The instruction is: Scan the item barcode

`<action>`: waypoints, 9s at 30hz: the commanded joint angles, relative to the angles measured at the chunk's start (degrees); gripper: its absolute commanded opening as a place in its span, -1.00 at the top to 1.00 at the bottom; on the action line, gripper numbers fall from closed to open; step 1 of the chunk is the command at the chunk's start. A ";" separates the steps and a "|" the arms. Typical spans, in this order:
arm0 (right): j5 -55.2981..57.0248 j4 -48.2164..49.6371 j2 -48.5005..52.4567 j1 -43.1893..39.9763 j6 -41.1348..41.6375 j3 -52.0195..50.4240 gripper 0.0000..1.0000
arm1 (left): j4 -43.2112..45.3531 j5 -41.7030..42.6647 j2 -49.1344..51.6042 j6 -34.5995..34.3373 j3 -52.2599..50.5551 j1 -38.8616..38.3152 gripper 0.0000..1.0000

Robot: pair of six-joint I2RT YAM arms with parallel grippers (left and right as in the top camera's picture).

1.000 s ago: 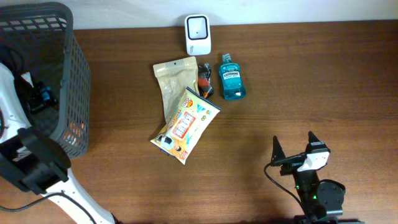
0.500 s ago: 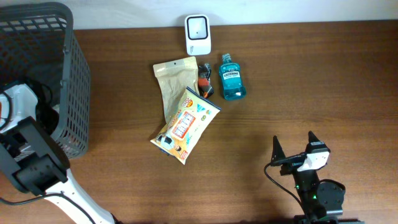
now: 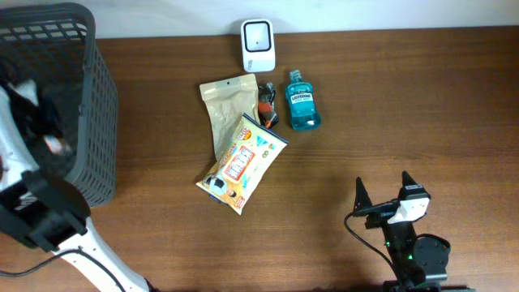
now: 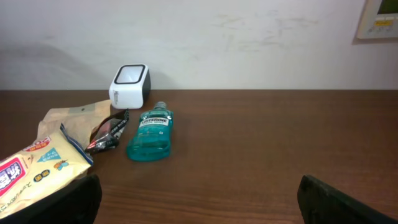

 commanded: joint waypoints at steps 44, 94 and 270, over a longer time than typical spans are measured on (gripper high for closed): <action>0.11 -0.02 -0.39 -0.35 0.20 -0.52 -0.97 | 25.77 -0.72 -17.18 -12.63 -11.06 -51.36 -0.98; 0.11 -0.02 -0.39 -0.35 0.20 -0.52 -0.97 | -1.07 -10.82 -24.24 -16.44 -12.72 -20.61 1.00; 39.95 -22.71 124.85 21.73 6.16 117.57 -0.97 | 29.64 0.76 -38.23 -12.59 -50.60 -38.10 -0.98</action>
